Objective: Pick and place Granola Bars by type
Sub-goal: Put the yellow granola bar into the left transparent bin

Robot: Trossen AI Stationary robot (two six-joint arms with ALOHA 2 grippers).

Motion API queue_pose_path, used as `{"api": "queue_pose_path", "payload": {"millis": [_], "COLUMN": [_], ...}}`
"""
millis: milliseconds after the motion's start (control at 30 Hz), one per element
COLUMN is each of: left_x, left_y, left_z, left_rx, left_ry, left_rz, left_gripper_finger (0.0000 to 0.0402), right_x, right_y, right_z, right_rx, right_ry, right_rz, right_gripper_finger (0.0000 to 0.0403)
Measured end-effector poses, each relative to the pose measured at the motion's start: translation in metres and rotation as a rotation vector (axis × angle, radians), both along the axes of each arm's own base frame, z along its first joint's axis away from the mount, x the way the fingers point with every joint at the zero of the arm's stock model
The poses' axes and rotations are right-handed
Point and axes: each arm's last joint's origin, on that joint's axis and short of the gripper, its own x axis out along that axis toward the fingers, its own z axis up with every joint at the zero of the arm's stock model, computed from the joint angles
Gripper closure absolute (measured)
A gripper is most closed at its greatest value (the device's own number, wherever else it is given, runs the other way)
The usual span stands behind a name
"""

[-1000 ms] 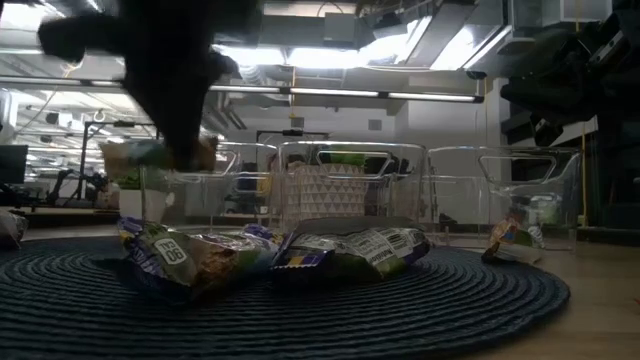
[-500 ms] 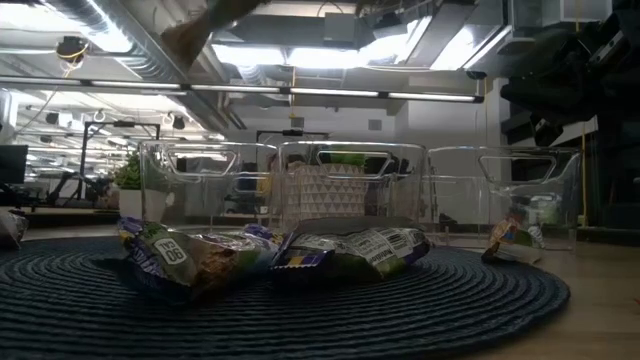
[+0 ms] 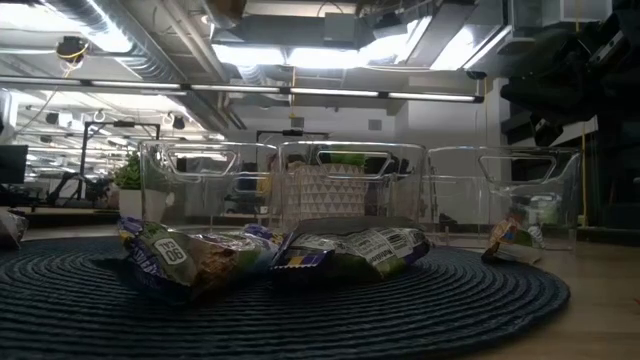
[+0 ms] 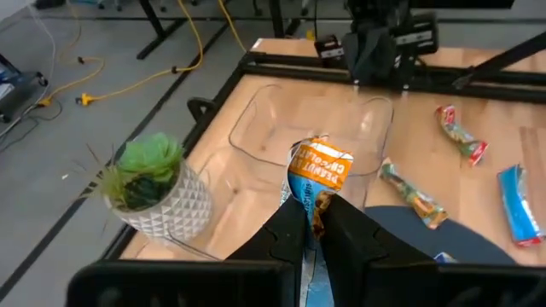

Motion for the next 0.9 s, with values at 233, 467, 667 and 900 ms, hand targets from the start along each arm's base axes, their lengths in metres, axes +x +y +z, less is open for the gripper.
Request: {"api": "queue_pose_path", "payload": {"millis": [233,467,667,900], "left_x": [0.006,0.014,0.03,0.05], "left_y": [0.035,0.077,0.099,0.114], "left_z": [-0.002,-0.02,-0.044,-0.071], "left_rx": [-0.027,-0.037,-0.1,-0.124], "left_ry": [0.018,0.15,0.284,0.406], "left_rz": [0.103,0.241,0.252,0.231], "left_gripper_finger": [0.0378,0.0378,0.0377,0.0377], "right_x": [0.0,0.0,0.0,0.0], "right_y": [0.0,0.0,0.0,0.0], "right_z": [0.0,0.0,0.0,0.0], "right_rx": [0.0,0.0,0.0,0.0], "right_ry": [0.0,0.0,0.0,0.001], "right_rz": [0.0,0.0,-0.001,0.0], "right_gripper_finger": [0.0384,0.0384,0.0384,0.0384]}}
